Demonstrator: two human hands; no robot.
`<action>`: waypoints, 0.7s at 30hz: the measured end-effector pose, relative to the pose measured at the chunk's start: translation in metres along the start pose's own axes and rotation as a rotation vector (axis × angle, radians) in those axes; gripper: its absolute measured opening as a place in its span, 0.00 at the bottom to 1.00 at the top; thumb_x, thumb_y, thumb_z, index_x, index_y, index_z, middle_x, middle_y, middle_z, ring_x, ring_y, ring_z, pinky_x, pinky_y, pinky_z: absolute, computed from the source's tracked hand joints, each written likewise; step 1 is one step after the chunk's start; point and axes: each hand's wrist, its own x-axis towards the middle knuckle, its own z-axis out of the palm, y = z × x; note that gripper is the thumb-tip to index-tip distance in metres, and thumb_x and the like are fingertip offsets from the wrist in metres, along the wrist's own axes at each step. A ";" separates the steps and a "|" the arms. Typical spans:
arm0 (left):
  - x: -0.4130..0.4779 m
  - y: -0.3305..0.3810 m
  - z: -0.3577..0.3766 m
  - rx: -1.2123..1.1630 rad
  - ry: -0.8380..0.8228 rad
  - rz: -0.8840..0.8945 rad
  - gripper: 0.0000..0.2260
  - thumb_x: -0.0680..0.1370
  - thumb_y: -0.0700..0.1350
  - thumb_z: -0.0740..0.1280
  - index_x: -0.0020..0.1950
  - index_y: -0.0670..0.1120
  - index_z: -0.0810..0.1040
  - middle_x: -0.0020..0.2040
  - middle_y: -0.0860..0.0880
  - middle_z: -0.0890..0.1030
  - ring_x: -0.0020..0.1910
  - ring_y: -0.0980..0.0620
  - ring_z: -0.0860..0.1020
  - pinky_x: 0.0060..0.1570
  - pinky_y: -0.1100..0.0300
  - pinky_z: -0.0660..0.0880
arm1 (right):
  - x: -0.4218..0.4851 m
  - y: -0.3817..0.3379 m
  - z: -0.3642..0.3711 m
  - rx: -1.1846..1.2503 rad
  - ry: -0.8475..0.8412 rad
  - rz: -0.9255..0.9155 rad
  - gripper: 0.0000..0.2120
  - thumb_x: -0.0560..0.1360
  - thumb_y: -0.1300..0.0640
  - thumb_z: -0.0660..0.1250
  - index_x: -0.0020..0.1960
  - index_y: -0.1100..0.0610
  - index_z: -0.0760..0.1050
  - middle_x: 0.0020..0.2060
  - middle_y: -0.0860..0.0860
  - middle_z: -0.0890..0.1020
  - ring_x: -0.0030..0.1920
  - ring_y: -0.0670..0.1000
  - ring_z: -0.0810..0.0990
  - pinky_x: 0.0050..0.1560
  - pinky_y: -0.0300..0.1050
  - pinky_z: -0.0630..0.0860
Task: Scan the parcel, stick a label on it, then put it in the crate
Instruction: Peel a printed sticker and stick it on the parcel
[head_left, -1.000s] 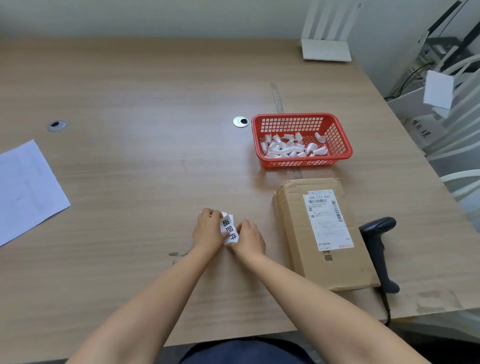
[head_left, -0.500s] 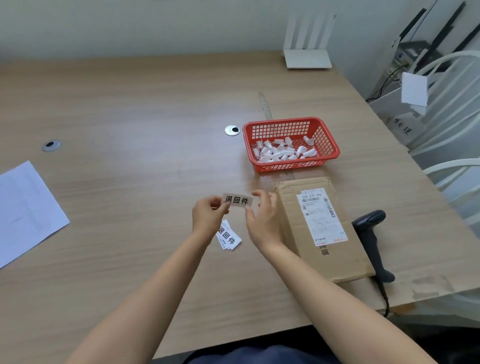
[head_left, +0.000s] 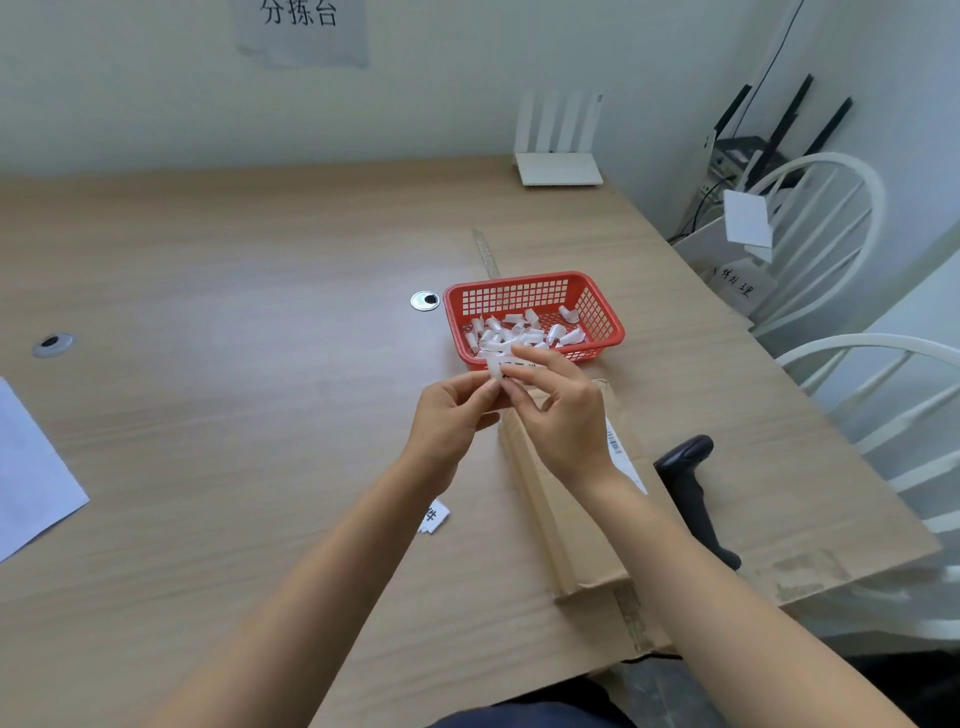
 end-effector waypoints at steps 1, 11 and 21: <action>0.001 0.000 0.000 -0.020 -0.023 -0.002 0.11 0.78 0.41 0.61 0.44 0.52 0.81 0.34 0.59 0.85 0.39 0.62 0.83 0.41 0.70 0.78 | 0.000 0.001 -0.002 -0.005 0.015 -0.016 0.07 0.69 0.65 0.72 0.48 0.62 0.82 0.50 0.58 0.84 0.53 0.55 0.81 0.45 0.47 0.79; 0.018 -0.001 0.003 -0.174 -0.085 -0.059 0.06 0.76 0.39 0.65 0.47 0.45 0.81 0.37 0.52 0.87 0.41 0.55 0.85 0.43 0.66 0.80 | 0.006 0.009 -0.011 -0.006 0.042 -0.047 0.08 0.69 0.66 0.71 0.48 0.62 0.82 0.44 0.57 0.86 0.47 0.55 0.83 0.49 0.52 0.80; 0.023 0.002 0.004 -0.163 -0.086 -0.034 0.06 0.75 0.37 0.65 0.44 0.44 0.82 0.37 0.50 0.87 0.40 0.53 0.85 0.41 0.67 0.79 | 0.009 0.009 -0.016 -0.010 0.031 -0.073 0.07 0.70 0.65 0.71 0.48 0.61 0.82 0.43 0.57 0.86 0.46 0.54 0.83 0.43 0.54 0.81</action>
